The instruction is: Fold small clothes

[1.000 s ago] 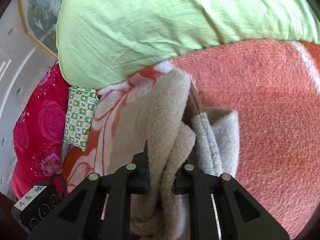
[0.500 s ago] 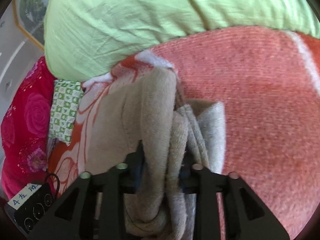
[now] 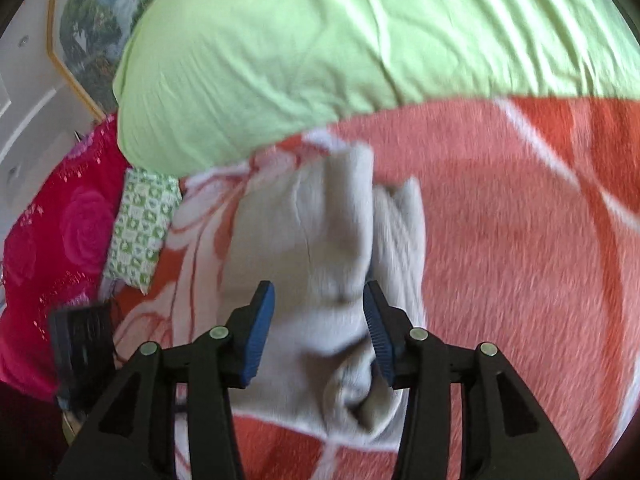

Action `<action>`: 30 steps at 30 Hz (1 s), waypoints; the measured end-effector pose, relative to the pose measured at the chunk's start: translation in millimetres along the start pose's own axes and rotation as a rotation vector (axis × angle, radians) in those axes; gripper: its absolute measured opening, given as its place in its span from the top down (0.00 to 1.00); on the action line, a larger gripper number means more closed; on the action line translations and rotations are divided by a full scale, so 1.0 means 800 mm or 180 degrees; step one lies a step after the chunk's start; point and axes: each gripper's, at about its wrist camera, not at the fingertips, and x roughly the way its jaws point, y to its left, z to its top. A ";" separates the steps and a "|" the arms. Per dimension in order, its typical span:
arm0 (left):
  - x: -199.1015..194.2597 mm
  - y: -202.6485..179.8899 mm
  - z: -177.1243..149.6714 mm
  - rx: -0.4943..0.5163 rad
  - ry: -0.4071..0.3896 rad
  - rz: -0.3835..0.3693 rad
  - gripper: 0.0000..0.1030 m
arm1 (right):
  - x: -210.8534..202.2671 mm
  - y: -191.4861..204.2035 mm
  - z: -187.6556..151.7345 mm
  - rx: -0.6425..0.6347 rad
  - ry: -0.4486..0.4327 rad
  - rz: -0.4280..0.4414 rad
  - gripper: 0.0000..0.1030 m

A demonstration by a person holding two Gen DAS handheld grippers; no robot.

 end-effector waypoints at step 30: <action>0.072 0.025 0.019 -0.0190 0.0372 0.0216 0.27 | -0.025 -0.061 -0.044 0.0528 0.0033 -0.0657 0.79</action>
